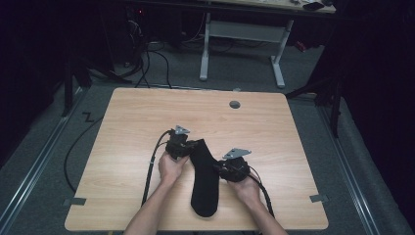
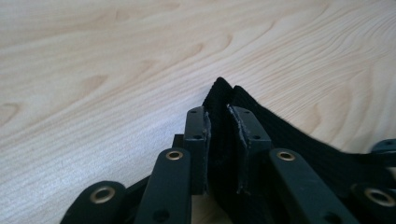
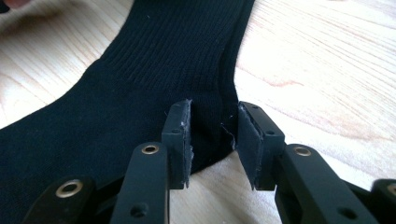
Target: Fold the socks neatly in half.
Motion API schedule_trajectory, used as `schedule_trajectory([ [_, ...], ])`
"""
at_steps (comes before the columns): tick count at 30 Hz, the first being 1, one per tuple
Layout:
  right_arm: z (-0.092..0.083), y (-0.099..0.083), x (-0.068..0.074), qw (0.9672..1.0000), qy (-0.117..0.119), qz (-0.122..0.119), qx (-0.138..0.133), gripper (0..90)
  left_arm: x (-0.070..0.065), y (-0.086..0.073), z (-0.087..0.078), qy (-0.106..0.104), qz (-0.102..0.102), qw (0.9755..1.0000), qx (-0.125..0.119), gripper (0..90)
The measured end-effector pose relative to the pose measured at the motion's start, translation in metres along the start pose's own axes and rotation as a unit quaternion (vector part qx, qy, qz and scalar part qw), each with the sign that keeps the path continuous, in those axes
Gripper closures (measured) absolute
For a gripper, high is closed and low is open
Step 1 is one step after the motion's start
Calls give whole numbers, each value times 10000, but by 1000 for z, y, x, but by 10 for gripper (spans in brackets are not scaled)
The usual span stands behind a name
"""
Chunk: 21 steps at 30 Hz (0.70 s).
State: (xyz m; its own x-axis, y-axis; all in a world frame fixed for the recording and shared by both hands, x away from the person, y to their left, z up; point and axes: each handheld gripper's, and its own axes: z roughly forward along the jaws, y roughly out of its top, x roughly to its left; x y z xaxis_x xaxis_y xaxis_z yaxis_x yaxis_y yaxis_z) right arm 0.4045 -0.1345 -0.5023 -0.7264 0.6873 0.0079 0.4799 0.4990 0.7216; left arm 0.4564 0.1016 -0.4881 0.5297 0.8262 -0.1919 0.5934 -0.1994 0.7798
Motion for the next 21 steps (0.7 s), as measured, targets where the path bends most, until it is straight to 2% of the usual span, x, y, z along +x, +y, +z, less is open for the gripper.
schedule_trajectory([
  [7, 5, 5, -2, 10000, -15, -10, 0, 654, -1, 5, -15, -231, 113, 9994, -238, 775],
  [8, 6, 5, -2, 10000, -22, -7, -18, 655, -1, 6, -20, -321, 80, 9988, -348, 776],
  [12, 8, 6, -3, 10000, -53, 13, -49, 654, -1, 8, -28, -469, 59, 9975, -523, 775],
  [16, 10, 10, -3, 9999, -105, 12, -18, 652, -3, 11, -31, -513, 50, 9972, -544, 774],
  [18, 12, 12, -4, 9999, -133, 3, -18, 650, -6, 16, -32, -517, 188, 9973, -492, 773],
  [21, 14, 14, -4, 9999, -167, 38, -23, 645, -9, 24, -33, -567, 263, 9967, -513, 773],
])
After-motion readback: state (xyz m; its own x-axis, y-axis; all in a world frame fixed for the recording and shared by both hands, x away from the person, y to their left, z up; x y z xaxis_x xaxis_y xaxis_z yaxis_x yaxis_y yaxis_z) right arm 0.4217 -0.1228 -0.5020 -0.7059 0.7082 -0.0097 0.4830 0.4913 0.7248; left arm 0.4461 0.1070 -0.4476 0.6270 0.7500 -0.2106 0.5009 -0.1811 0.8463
